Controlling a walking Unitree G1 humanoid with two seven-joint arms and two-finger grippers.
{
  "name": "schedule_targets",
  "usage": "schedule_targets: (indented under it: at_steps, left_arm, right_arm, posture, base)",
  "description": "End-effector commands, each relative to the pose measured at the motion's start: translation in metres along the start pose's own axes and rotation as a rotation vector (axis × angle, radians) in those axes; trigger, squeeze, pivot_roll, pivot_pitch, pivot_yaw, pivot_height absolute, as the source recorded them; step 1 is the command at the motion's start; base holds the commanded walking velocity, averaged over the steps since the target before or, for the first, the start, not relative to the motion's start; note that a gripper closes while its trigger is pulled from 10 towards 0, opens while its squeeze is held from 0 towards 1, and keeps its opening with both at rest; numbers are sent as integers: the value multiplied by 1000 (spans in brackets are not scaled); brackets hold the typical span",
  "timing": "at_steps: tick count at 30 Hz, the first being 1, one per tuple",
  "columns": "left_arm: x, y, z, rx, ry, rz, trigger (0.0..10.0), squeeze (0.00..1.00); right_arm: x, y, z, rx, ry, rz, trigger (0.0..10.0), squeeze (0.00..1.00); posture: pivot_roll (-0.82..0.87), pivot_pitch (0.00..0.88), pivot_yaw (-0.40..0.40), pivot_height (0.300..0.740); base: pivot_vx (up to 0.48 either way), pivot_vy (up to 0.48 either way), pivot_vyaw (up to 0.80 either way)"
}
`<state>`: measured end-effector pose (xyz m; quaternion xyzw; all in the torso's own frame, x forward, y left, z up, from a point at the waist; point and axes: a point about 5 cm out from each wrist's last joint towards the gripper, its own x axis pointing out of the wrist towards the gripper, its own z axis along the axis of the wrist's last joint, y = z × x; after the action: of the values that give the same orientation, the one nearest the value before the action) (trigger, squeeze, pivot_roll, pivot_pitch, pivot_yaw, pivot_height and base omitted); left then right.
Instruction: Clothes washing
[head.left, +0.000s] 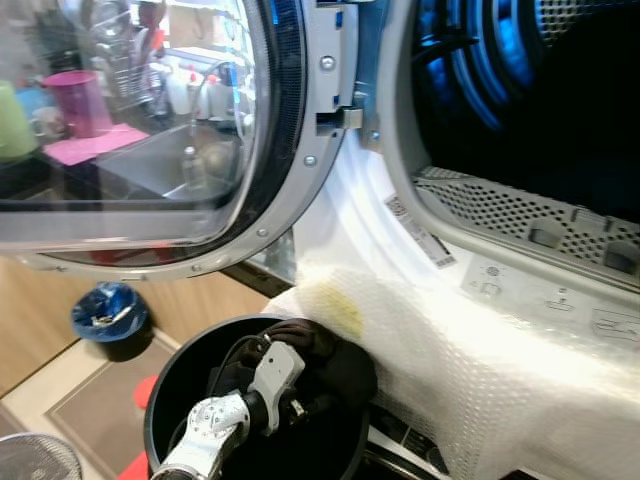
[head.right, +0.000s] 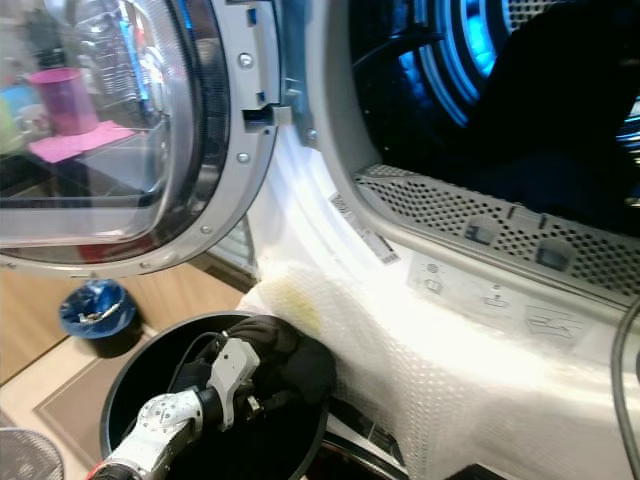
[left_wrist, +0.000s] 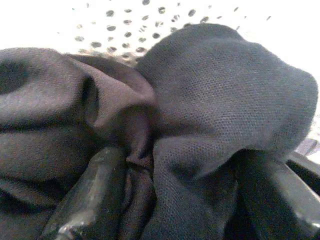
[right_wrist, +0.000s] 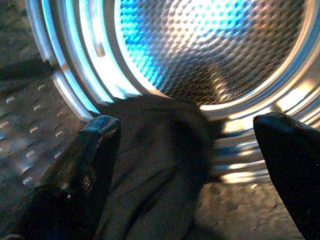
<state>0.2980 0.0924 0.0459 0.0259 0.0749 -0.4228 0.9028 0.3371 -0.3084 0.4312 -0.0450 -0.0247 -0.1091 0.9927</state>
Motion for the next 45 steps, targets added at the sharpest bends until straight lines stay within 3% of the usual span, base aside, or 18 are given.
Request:
schedule_targets:
  at_steps: [1, 2, 3, 5, 9, 10, 11, 16, 17, 22, 27, 31, 35, 36, 39, 43, 44, 45]
  left_arm:
    - [4, -12, -9, -28, 32, -19, 10000, 0]
    - [4, -12, -9, -28, 32, -19, 10000, 0]
    - [9, -17, -9, -38, 22, -15, 10000, 0]
    - [12, -20, -7, -38, 9, -14, 10000, 0]
    - [9, -16, -5, -21, 0, -1, 10000, 0]
    - [9, -14, -4, -15, 0, 3, 10000, 0]
    - [4, -6, 1, -8, -22, 34, 10000, 0]
    - [-10, 13, 8, 36, -31, 116, 10000, 0]
    - [-21, 28, 14, 35, -45, 193, 10000, 0]
    - [-42, 47, 19, 44, -28, 253, 10000, 0]
    - [-68, 63, 8, 103, 199, 290, 10000, 0]
    - [-91, 67, -16, 19, 508, 287, 10000, 0]
    - [-105, 64, -23, -10, 633, 282, 10000, 0]
    - [-118, 64, -28, -17, 761, 267, 10000, 0]
    - [-129, 65, -30, 31, 849, 254, 10000, 0]
    - [-144, 77, -23, 91, 971, 330, 10000, 0]
    - [-156, 86, -21, 163, 1053, 366, 10000, 0]
    - [-156, 86, -21, 163, 1053, 366, 10000, 0]
  right_arm:
    - [-6, 5, 7, 15, -17, 33, 10000, 0]
    - [-6, 5, 7, 15, -17, 33, 10000, 0]
    - [-9, 9, 11, 21, -18, 53, 10000, 949]
    - [-16, 19, 17, 36, -27, 99, 10000, 1000]
    - [-20, 30, 21, 41, -51, 143, 10000, 1000]
    - [-22, 32, 20, 42, -53, 149, 10000, 784]
    - [-25, 39, 14, 48, -53, 175, 10000, 0]
    - [-25, 46, 5, 72, -44, 193, 10000, 0]
    - [-27, 45, 1, 81, -41, 187, 10000, 0]
    - [-30, 40, -11, 104, -18, 158, 10000, 0]
    - [-28, 41, -24, 120, 3, 149, 10000, 0]
    - [-23, 47, -30, 124, 16, 165, 10000, 0]
    - [-21, 51, -35, 127, 23, 176, 10000, 0]
    - [-20, 54, -37, 122, 28, 186, 10000, 0]
    - [-19, 56, -39, 120, 33, 196, 10000, 0]
    - [-18, 59, -41, 120, 33, 211, 10000, 0]
    - [-17, 60, -41, 122, 30, 214, 10000, 0]
    - [-17, 60, -41, 122, 30, 214, 10000, 0]
  posture:
    - [-46, 0, -108, 740]
    - [-46, 0, -108, 740]
    - [-42, 0, -127, 740]
    - [-34, 0, -128, 740]
    - [-22, 0, -123, 740]
    - [-7, 0, -121, 740]
    - [14, 0, -116, 740]
    - [30, 0, -93, 740]
    - [36, 0, -76, 740]
    - [59, 0, -49, 740]
    - [114, 0, -44, 740]
    - [145, 0, -43, 740]
    - [156, 0, -47, 740]
    - [159, 0, -44, 740]
    - [166, 0, -41, 740]
    - [177, 0, -33, 740]
    - [182, 0, -31, 740]
    - [182, 0, -31, 740]
  base:
    - [0, 0, 0]
    - [0, 0, 0]
    - [0, 0, 0]
    - [0, 0, 0]
    - [0, 0, 0]
    - [0, 0, 0]
    - [0, 0, 0]
    - [0, 0, 0]
    - [0, 0, 0]
    - [0, 0, 0]
    - [0, 0, 0]
    - [0, 0, 0]
    - [0, 0, 0]
    - [0, 0, 0]
    - [0, 0, 0]
    - [0, 0, 0]
    - [0, 0, 0]
    - [0, 0, 0]
